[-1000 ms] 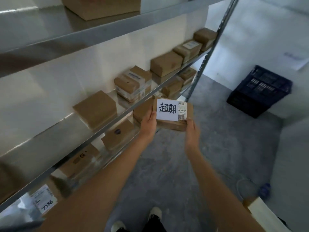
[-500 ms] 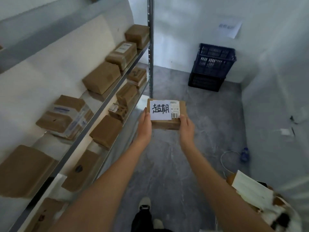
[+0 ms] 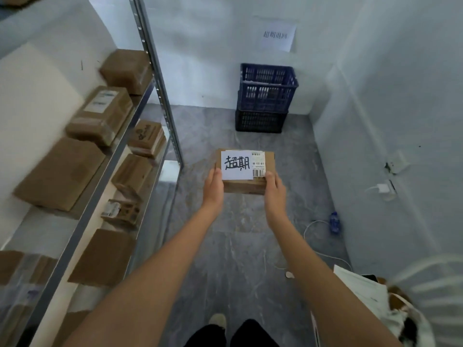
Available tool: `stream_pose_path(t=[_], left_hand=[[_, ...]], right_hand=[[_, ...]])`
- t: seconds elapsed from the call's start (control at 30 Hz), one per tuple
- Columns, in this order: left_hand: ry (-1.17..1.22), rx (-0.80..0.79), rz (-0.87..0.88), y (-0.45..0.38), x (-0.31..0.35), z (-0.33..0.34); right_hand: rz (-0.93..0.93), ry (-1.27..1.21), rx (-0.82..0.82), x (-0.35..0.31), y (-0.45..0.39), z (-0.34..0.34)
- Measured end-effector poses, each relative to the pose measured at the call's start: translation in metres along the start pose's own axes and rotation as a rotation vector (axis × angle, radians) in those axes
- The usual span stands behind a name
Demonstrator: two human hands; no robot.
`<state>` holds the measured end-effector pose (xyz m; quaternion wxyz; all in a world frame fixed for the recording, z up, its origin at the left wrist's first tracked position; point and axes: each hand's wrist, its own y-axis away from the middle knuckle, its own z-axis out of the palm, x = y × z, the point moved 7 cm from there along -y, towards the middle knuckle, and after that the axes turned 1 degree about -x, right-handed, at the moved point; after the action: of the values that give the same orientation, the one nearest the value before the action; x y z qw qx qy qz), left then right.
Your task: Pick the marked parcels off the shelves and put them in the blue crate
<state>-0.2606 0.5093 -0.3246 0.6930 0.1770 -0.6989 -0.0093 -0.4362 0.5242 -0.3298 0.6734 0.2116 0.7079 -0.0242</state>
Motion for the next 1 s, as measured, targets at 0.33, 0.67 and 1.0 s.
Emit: stream_pose_path(t=[0.33, 0.67, 1.0], left_hand=[[0.023, -0.094, -0.031, -0.129, 0.026, 0.105], [-0.031, -0.061, -0.071, -0.257, 0.056, 0.172], [-0.039, -0.118, -0.090, -0.409, 0.076, 0.236]], right_hand=[[0.024, -0.019, 0.082, -0.028, -0.147, -0.018], [0.044, 0.011, 0.049, -0.055, -0.298, -0.005], [0.069, 0.028, 0.129, -0.083, -0.449, 0.021]])
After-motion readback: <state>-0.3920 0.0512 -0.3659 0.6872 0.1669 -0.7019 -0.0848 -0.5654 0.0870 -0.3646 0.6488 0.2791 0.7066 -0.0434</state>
